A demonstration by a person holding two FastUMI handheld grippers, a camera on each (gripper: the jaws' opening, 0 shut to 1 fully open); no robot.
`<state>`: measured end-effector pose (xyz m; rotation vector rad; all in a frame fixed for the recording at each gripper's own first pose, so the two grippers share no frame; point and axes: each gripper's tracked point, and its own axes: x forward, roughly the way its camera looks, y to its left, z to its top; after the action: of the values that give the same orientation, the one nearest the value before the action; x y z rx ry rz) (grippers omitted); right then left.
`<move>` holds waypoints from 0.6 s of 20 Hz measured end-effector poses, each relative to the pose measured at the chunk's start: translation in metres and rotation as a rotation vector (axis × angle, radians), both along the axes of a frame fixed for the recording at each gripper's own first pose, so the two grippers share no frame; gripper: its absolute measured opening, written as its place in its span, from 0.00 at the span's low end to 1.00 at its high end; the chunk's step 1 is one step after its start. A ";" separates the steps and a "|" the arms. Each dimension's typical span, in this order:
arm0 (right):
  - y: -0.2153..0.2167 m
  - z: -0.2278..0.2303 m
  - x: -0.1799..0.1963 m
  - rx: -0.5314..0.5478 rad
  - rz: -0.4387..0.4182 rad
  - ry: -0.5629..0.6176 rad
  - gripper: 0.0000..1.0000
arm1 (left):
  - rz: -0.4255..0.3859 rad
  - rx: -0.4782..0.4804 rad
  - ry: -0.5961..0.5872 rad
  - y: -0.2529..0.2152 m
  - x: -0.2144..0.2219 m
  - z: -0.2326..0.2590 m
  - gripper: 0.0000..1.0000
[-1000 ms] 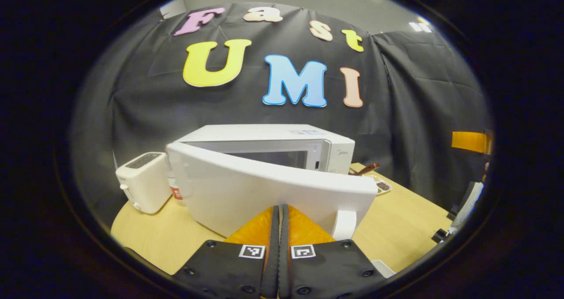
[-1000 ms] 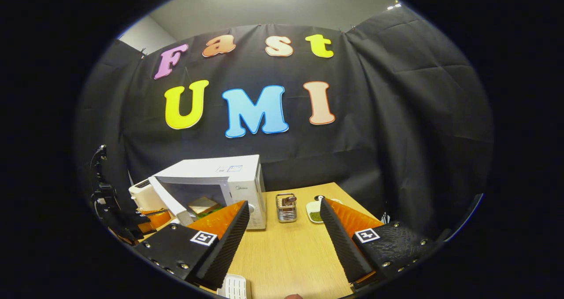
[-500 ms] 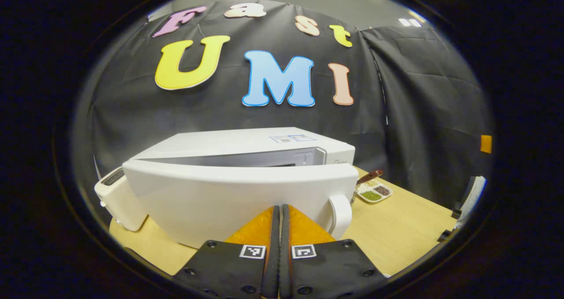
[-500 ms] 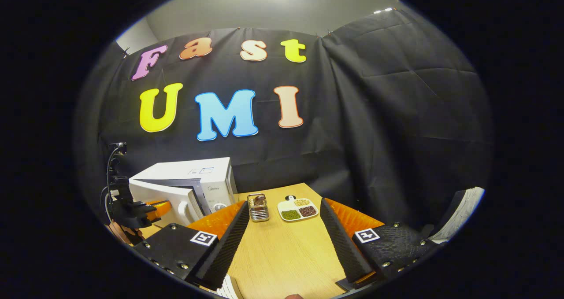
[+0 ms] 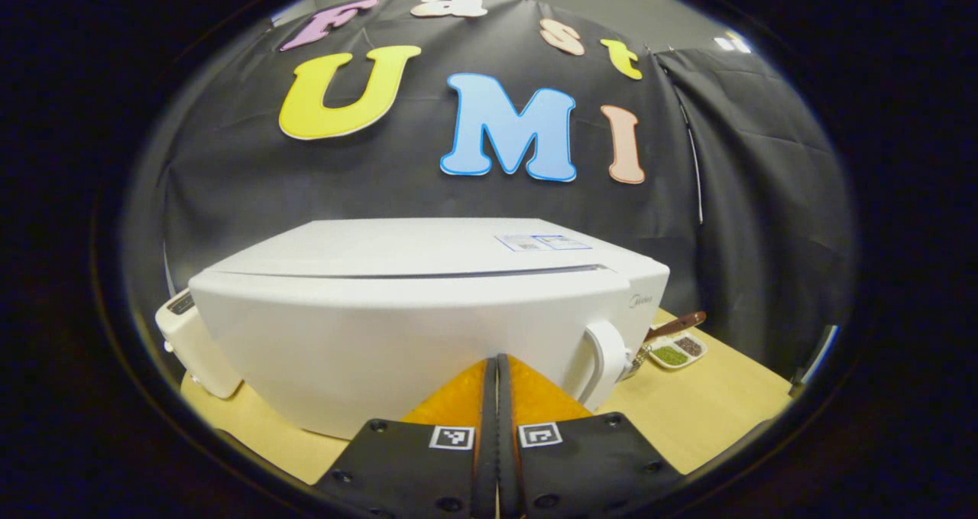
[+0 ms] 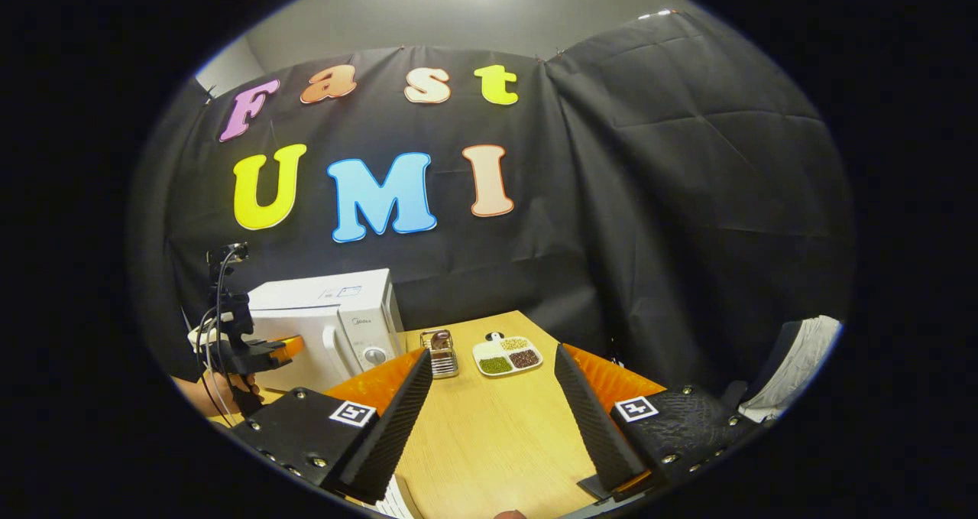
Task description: Open the microwave oven with the left hand, put the food in, and close the microwave oven.
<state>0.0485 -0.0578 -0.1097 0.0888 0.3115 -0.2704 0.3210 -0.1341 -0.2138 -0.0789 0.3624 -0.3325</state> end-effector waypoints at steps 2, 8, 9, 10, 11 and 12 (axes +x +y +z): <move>0.002 -0.002 0.001 -0.001 0.032 0.007 0.98 | 0.023 0.043 0.000 0.004 0.008 -0.002 0.07; 0.027 -0.008 -0.013 0.006 0.187 0.026 0.98 | 0.038 0.070 -0.087 0.004 -0.017 0.048 0.08; 0.028 -0.004 -0.012 0.005 0.210 0.017 0.98 | 0.043 0.055 -0.113 0.004 -0.030 0.064 0.07; 0.028 0.003 -0.010 0.005 0.229 -0.001 0.98 | 0.042 0.038 -0.135 0.002 -0.046 0.080 0.07; 0.030 0.010 -0.009 0.010 0.250 -0.020 0.98 | 0.044 0.032 -0.155 0.000 -0.065 0.095 0.07; 0.033 0.015 -0.006 0.014 0.273 -0.038 0.98 | 0.044 0.034 -0.181 -0.001 -0.082 0.109 0.07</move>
<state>0.0421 -0.0252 -0.0949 0.0642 0.2844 0.0044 0.2391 -0.1349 -0.1043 -0.0228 0.1869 -0.2875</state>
